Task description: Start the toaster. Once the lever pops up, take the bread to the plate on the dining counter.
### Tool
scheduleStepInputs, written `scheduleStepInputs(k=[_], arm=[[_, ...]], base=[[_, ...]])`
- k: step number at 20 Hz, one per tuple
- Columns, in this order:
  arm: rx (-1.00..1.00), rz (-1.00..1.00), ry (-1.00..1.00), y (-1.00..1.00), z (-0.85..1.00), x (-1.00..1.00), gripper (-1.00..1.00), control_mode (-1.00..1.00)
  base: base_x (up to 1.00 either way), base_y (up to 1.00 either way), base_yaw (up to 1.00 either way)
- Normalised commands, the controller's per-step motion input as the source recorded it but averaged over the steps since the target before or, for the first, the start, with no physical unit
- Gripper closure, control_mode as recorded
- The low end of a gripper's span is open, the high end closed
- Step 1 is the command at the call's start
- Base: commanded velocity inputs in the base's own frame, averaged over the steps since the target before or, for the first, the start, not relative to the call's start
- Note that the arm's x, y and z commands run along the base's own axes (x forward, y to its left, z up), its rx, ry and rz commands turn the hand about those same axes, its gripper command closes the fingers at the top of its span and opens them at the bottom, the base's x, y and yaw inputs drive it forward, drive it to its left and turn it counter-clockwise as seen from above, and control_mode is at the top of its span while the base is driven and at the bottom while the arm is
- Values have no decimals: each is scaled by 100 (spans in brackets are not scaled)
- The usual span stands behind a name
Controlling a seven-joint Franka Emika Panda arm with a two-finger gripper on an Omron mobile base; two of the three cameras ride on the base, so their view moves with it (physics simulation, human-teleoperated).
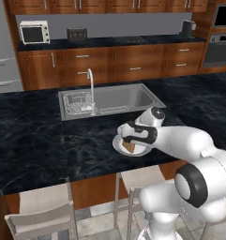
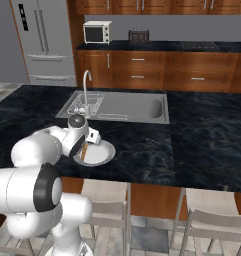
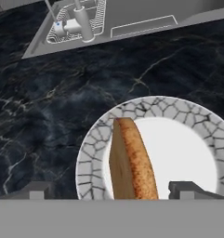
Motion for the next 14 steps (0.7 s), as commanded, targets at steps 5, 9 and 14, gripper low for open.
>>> scheduleStepInputs(k=[5,9,14], arm=[[0,0,-10,-5,11,0,-100,-100],[0,-1,-7,-3,31,0,-100,-100],[0,-4,0,-2,38,0,-100,-100]], base=[[0,0,0],[0,0,0],[0,0,0]])
